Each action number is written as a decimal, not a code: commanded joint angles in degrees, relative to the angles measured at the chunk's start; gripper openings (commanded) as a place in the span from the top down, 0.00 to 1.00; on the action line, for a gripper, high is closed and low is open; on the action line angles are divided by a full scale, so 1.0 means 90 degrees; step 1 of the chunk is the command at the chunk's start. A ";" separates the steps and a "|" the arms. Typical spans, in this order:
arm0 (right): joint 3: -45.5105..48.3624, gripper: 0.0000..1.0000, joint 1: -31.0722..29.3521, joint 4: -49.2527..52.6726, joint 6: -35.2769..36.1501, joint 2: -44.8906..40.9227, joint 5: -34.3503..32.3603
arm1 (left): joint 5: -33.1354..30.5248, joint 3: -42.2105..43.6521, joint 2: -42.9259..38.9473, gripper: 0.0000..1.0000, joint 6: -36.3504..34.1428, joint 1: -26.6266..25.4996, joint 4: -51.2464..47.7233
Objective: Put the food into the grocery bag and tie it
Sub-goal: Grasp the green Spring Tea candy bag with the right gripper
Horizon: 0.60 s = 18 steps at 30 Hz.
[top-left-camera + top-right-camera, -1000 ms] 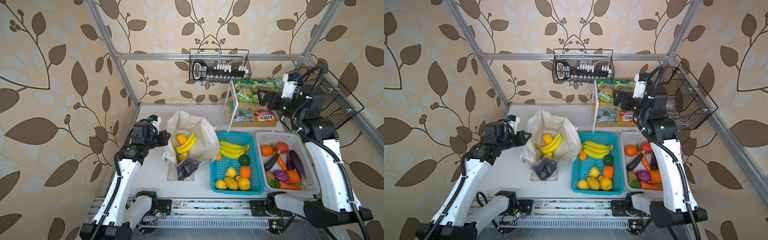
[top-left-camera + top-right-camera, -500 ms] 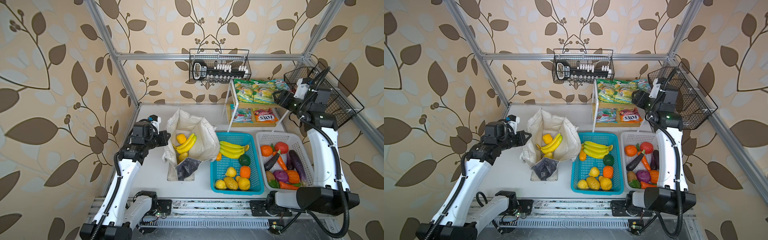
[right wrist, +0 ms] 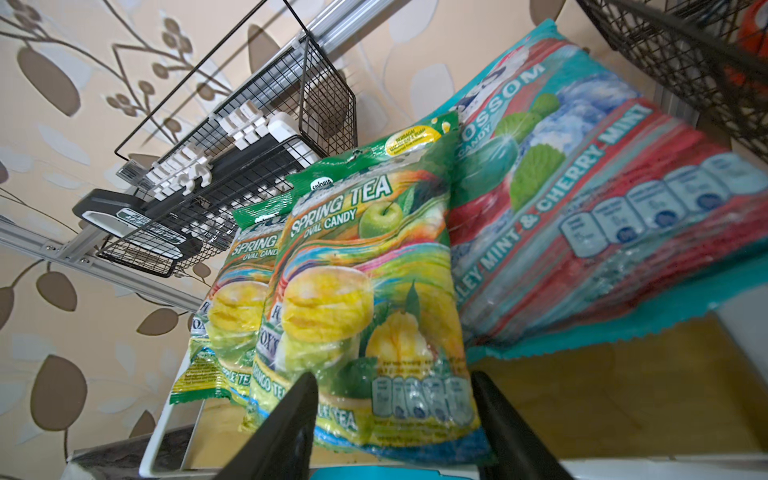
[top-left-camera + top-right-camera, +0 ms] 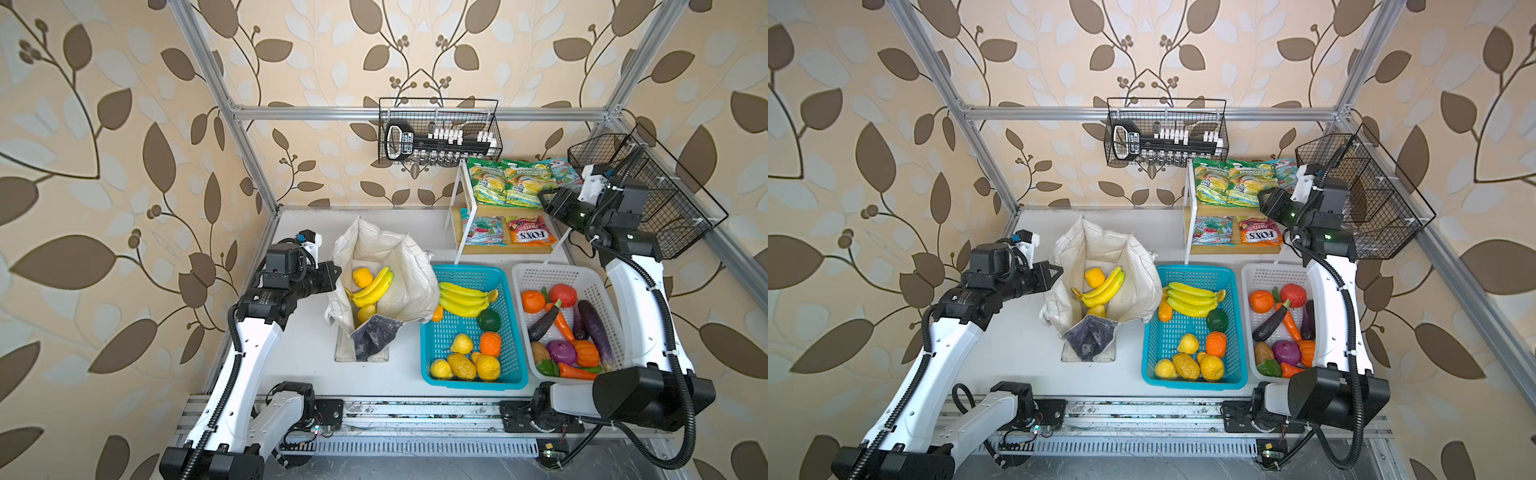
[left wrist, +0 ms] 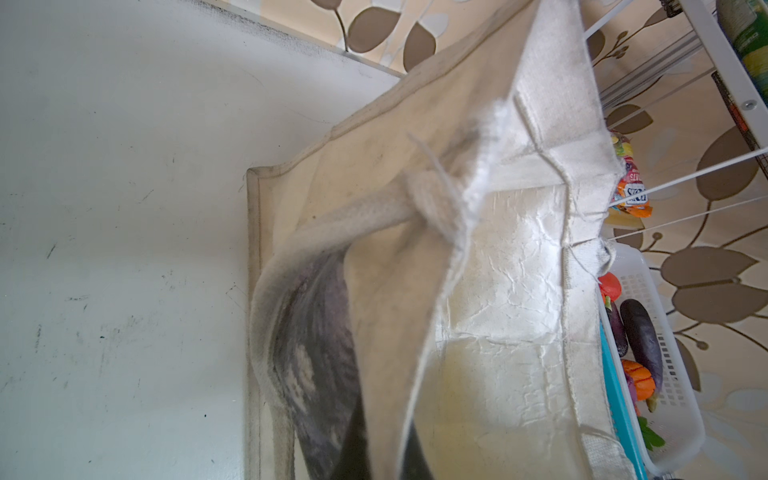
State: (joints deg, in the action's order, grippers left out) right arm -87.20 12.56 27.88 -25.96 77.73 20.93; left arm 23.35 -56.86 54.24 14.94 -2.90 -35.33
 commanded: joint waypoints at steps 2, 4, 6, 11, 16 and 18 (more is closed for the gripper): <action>0.0123 0.53 0.0021 -0.0193 -0.0061 -0.0208 0.0096 | -0.0007 -0.0143 -0.0119 1.00 -0.0128 0.0065 0.0161; 0.0121 0.59 0.0021 -0.0187 -0.0066 -0.0256 0.0075 | -0.0026 -0.0141 -0.0128 1.00 -0.0146 0.0068 0.0156; 0.0099 0.67 0.0027 -0.0202 -0.0091 -0.0295 0.0074 | -0.0036 -0.0147 -0.0142 1.00 -0.0146 0.0060 0.0137; -0.0053 0.77 0.0028 -0.0253 -0.0269 -0.0317 0.0282 | -0.0085 -0.0137 -0.0160 1.00 -0.0152 0.0060 0.0139; -0.0311 0.87 -0.0016 -0.0369 -0.0418 -0.0264 0.0477 | -0.0072 -0.0132 -0.0148 1.00 -0.0152 0.0067 0.0147; -0.0453 0.92 -0.0063 -0.0451 -0.0487 -0.0187 0.0570 | -0.0075 -0.0147 -0.0153 1.00 -0.0155 0.0068 0.0134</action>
State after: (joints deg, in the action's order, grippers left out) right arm -87.99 12.47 26.57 -29.28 75.85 23.42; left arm 23.31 -56.86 54.13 14.92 -2.90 -35.35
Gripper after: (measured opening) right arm 0.098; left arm 0.045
